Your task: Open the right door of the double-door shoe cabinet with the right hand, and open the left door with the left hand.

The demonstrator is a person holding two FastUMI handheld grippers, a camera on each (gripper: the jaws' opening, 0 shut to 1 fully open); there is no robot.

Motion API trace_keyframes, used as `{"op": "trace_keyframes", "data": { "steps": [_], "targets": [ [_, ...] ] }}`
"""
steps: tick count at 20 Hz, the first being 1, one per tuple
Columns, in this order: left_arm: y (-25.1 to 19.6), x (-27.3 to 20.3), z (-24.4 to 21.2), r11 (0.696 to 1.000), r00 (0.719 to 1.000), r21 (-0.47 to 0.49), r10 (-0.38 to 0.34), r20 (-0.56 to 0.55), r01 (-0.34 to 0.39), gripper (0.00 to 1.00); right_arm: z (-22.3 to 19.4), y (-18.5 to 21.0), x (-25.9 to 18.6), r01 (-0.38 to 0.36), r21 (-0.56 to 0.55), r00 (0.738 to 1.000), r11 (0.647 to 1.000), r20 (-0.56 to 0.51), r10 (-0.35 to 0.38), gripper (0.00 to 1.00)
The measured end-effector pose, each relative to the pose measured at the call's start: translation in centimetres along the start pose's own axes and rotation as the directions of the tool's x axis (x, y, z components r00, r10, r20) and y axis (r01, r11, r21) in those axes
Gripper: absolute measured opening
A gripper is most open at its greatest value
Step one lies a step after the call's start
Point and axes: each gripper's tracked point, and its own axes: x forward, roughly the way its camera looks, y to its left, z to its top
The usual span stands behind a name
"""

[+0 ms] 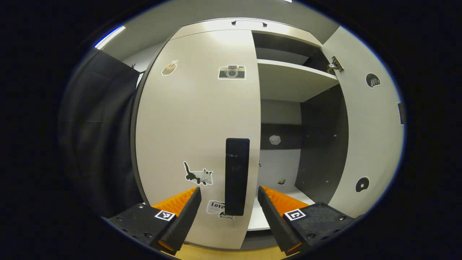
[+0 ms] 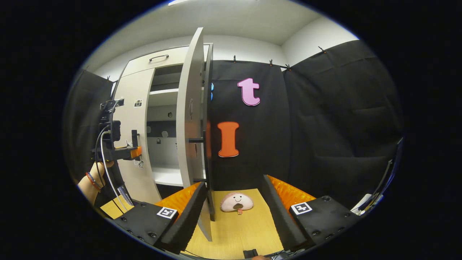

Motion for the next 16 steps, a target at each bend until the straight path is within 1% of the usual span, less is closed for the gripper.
{"op": "trace_keyframes", "data": {
  "steps": [1, 4, 5, 7, 8, 9, 10, 11, 12, 13, 14, 15, 16],
  "targets": [
    [-0.1, 0.3, -0.1, 1.0, 1.0, 0.002, -0.004, -0.003, 0.004, 0.94, -0.1, -0.2, -0.1, 0.01, -0.002, 1.0, 1.0, -0.003, -0.01, 0.99],
    [-0.4, 1.0, -0.4, 1.0, 1.0, -0.005, -0.012, -0.005, 0.012, 0.95, -0.1, -0.8, -0.1, 0.036, 0.001, 0.999, 0.999, -0.003, -0.036, 0.99],
    [-0.4, 1.1, -0.6, 1.0, 1.0, -0.006, -0.007, -0.006, 0.007, 0.92, -0.1, -0.8, -0.2, 0.039, 0.005, 0.999, 0.999, -0.004, -0.039, 0.99],
    [-0.6, 1.6, -0.8, 1.0, 1.0, 0.0, -0.009, -0.011, 0.009, 0.93, -0.1, -0.9, -0.3, 0.049, 0.016, 0.999, 0.999, -0.008, -0.049, 0.99],
    [-0.6, 1.8, -0.9, 1.0, 1.0, 0.004, -0.01, -0.012, 0.01, 0.9, 0.0, -1.0, -0.4, 0.056, 0.023, 0.998, 0.998, -0.008, -0.056, 0.99],
    [-0.7, 2.1, -1.0, 1.0, 1.0, 0.008, -0.01, -0.015, 0.011, 0.79, 0.0, -0.8, -0.4, 0.058, 0.028, 0.998, 0.998, -0.004, -0.058, 0.99],
    [-0.5, 2.3, -1.1, 1.0, 1.0, 0.011, -0.006, -0.018, 0.007, 0.76, 0.1, -0.7, -0.3, 0.059, 0.031, 0.998, 0.998, 0.001, -0.059, 0.99],
    [-0.4, 2.5, -1.3, 1.0, 1.0, 0.013, -0.003, -0.021, 0.004, 0.65, 0.2, -0.7, -0.2, 0.06, 0.03, 0.998, 0.998, 0.005, -0.061, 0.99],
    [-0.5, 2.6, -1.6, 1.0, 1.0, 0.008, -0.011, -0.028, 0.011, 0.61, 0.1, -0.8, -0.2, 0.064, 0.027, 0.998, 0.998, 0.004, -0.064, 0.99],
    [-0.8, 2.8, -1.8, 1.0, 0.999, -0.004, -0.025, -0.033, 0.024, 0.53, 0.1, -0.8, -0.2, 0.067, 0.024, 0.998, 0.997, 0.002, -0.067, 0.99],
    [-1.2, 2.7, -2.0, 0.999, 0.998, -0.013, -0.045, -0.035, 0.045, 0.49, 0.0, -0.9, -0.3, 0.073, 0.021, 0.997, 0.997, -0.007, -0.073, 0.99],
    [-1.2, 2.9, -2.0, 0.999, 0.998, -0.005, -0.045, -0.034, 0.045, 0.39, -0.1, -0.9, -0.5, 0.08, 0.021, 0.997, 0.997, -0.014, -0.08, 0.99],
    [-1.3, 2.7, -2.0, 0.999, 0.998, 0.01, -0.045, -0.034, 0.045, 0.35, -0.1, -0.8, -0.6, 0.081, 0.02, 0.997, 0.996, -0.018, -0.081, 0.99]
  ]
}}
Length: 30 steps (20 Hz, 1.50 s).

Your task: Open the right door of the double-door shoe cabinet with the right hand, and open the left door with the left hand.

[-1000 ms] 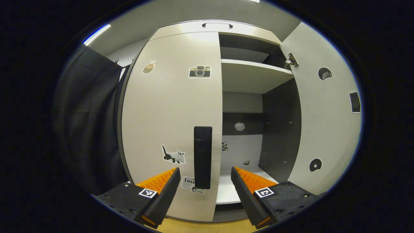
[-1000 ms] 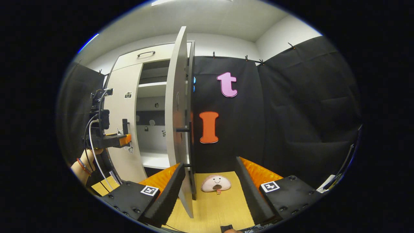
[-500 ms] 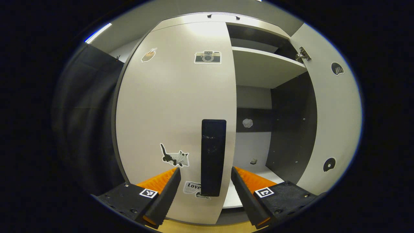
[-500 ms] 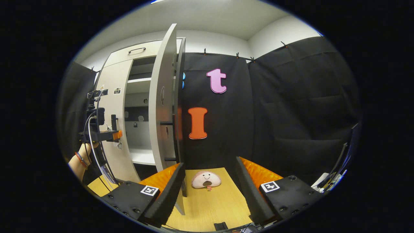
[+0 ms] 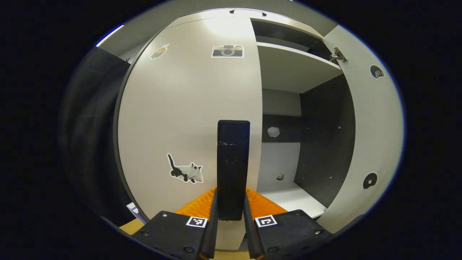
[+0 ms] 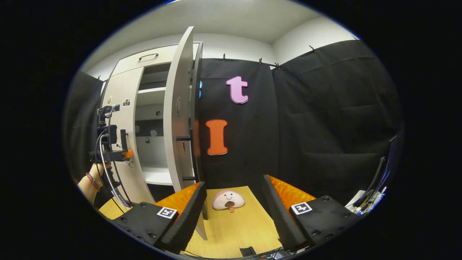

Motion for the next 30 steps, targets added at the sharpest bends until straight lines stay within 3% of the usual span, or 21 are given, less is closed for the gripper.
{"op": "trace_keyframes", "data": {
  "steps": [6, 7, 8, 11, 12, 14, 24, 28, 29, 30],
  "targets": [
    [0.0, -0.2, -0.2, 0.999, 1.0, 0.032, -0.028, -0.013, 0.028, 0.25, 0.6, 0.8, -2.2, 0.018, 0.005, 1.0, 1.0, 0.011, -0.018, 0.99],
    [-0.1, -0.3, -0.2, 0.998, 0.999, 0.034, -0.043, -0.014, 0.043, 0.21, 0.7, 1.0, -2.8, 0.023, 0.015, 1.0, 1.0, 0.011, -0.024, 0.93],
    [-0.1, -0.6, -0.3, 0.998, 0.998, 0.025, -0.059, -0.012, 0.06, 0.2, 0.8, 1.2, -3.0, 0.025, 0.023, 1.0, 0.999, 0.016, -0.026, 0.99],
    [0.3, -2.7, -0.7, 0.991, 0.991, 0.011, -0.136, -0.013, 0.136, 0.13, 0.9, 1.7, -3.7, 0.043, 0.03, 0.999, 0.999, 0.026, -0.043, 0.99],
    [0.7, -3.9, -0.8, 0.987, 0.987, -0.001, -0.159, -0.004, 0.159, 0.12, 0.7, 2.4, -3.8, 0.038, 0.027, 0.999, 0.999, 0.019, -0.038, 0.93],
    [1.5, -5.3, -0.6, 0.98, 0.98, -0.012, -0.197, 0.004, 0.197, 0.1, 0.8, 3.8, -4.4, 0.022, 0.015, 0.999, 1.0, 0.023, -0.023, 0.98],
    [5.3, -11.1, -1.0, 0.956, 0.958, -0.053, -0.286, 0.026, 0.287, 0.09, 0.8, 12.7, -6.2, -0.076, 0.027, 0.997, 0.997, 0.033, 0.075, 0.98],
    [7.4, -13.4, -1.8, 0.94, 0.944, -0.083, -0.329, 0.039, 0.331, 0.09, 1.3, 14.6, -7.1, -0.083, 0.019, 0.995, 0.996, 0.06, 0.082, 0.98],
    [8.0, -13.8, -1.8, 0.936, 0.941, -0.089, -0.337, 0.041, 0.34, 0.09, 1.3, 15.1, -7.2, -0.088, 0.023, 0.995, 0.996, 0.059, 0.086, 0.91],
    [8.5, -14.2, -2.0, 0.933, 0.938, -0.094, -0.345, 0.041, 0.348, 0.09, 1.4, 15.5, -7.3, -0.092, 0.028, 0.994, 0.995, 0.058, 0.09, 0.91]
  ]
}}
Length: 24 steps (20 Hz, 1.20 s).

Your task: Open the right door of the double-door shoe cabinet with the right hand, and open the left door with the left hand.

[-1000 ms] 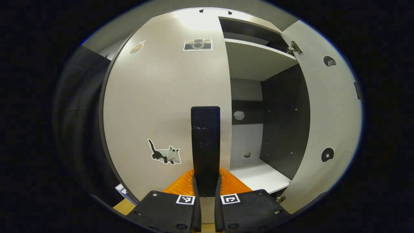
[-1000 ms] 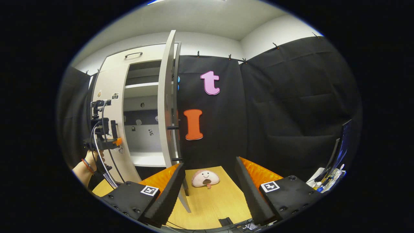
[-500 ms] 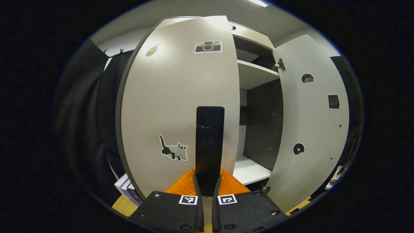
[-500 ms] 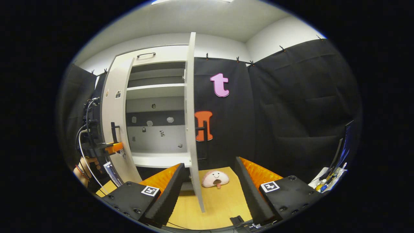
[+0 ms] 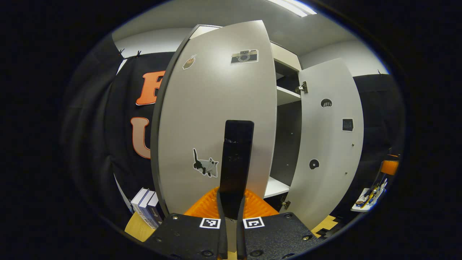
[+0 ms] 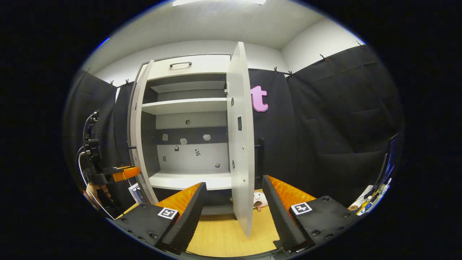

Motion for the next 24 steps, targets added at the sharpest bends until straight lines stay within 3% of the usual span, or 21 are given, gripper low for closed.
{"op": "trace_keyframes", "data": {
  "steps": [2, 3, 4, 7, 8, 9, 13, 17, 24],
  "targets": [
    [0.4, -0.4, 0.1, 1.0, 1.0, -0.008, -0.02, 0.002, 0.02, 0.09, 0.2, 0.8, 0.0, -0.002, 0.007, 1.0, 1.0, 0.005, 0.002, 0.91],
    [0.8, -0.9, 0.2, 1.0, 1.0, -0.012, -0.027, 0.005, 0.027, 0.09, 0.1, 1.2, -0.1, -0.004, 0.007, 1.0, 1.0, 0.006, 0.004, 0.98],
    [1.2, -1.3, 0.2, 0.999, 0.999, -0.019, -0.032, 0.007, 0.032, 0.09, 0.1, 1.6, -0.1, -0.008, 0.005, 1.0, 1.0, 0.007, 0.008, 0.91],
    [2.6, -2.6, 0.3, 0.998, 0.999, -0.05, -0.045, 0.023, 0.046, 0.09, -0.4, 2.6, -0.2, -0.013, -0.008, 1.0, 1.0, -0.002, 0.013, 0.91],
    [2.7, -3.0, 0.3, 0.998, 0.998, -0.05, -0.048, 0.026, 0.05, 0.09, -0.5, 2.9, -0.1, -0.015, -0.012, 1.0, 1.0, -0.007, 0.015, 0.98],
    [2.7, -3.0, 0.4, 0.998, 0.999, -0.036, -0.048, 0.024, 0.049, 0.09, -0.7, 3.1, -0.2, -0.018, -0.013, 1.0, 1.0, -0.011, 0.018, 0.98],
    [4.8, -4.2, 1.0, 0.991, 0.999, 0.126, 0.034, 0.025, -0.037, 0.09, -0.8, 3.5, -0.3, -0.011, -0.026, 1.0, 1.0, -0.009, 0.011, 0.98],
    [6.0, -5.0, 0.9, 0.997, 0.998, 0.063, 0.051, 0.021, -0.052, 0.09, -0.8, 5.3, 0.2, -0.044, 0.002, 0.999, 0.999, -0.015, 0.044, 0.98],
    [9.5, -6.4, 1.4, 0.991, 0.994, 0.086, 0.102, 0.029, -0.104, 0.04, -1.8, 8.0, 0.6, -0.091, 0.004, 0.995, 0.996, -0.036, 0.091, 0.98]
  ]
}}
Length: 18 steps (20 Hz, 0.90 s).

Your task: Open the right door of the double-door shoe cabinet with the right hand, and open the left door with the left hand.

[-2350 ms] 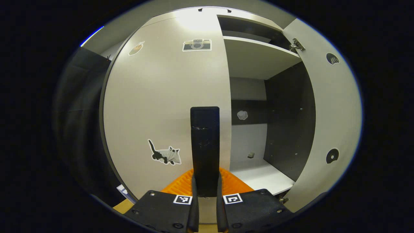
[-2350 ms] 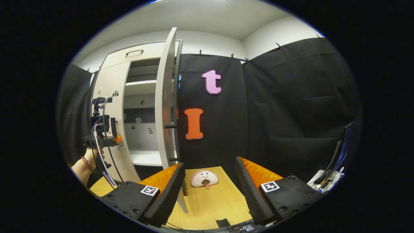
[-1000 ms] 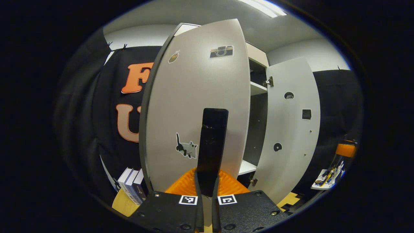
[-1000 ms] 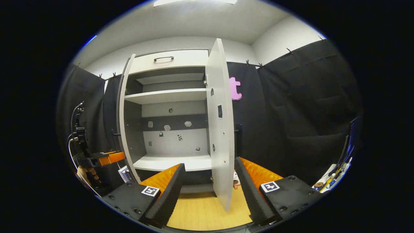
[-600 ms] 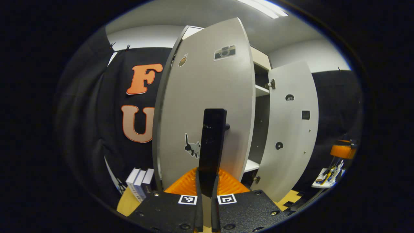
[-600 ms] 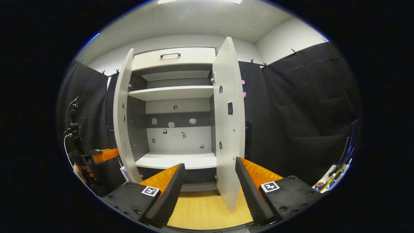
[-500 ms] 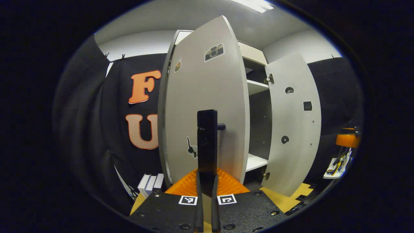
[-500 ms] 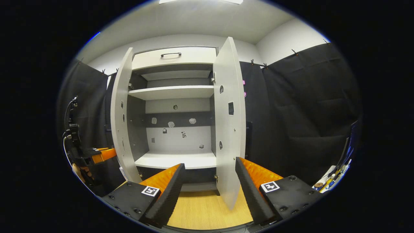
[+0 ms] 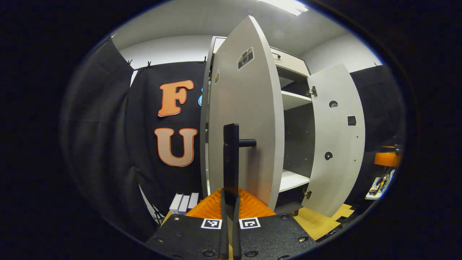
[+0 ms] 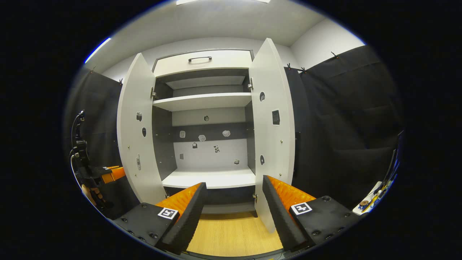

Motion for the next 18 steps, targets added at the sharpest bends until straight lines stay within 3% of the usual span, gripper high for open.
{"op": "trace_keyframes", "data": {
  "steps": [13, 18],
  "targets": [
    [4.9, -1.0, 0.3, 0.997, 0.997, -0.002, 0.082, -0.009, -0.082, 0.01, 0.5, 1.2, -0.3, -0.017, -0.032, 1.0, 0.999, 0.019, 0.017, 0.98],
    [4.9, -2.1, 0.3, 0.997, 0.997, -0.011, 0.079, -0.006, -0.079, 0.01, 0.3, 1.5, -0.2, -0.026, -0.04, 1.0, 0.999, 0.011, 0.027, 0.98]
  ]
}}
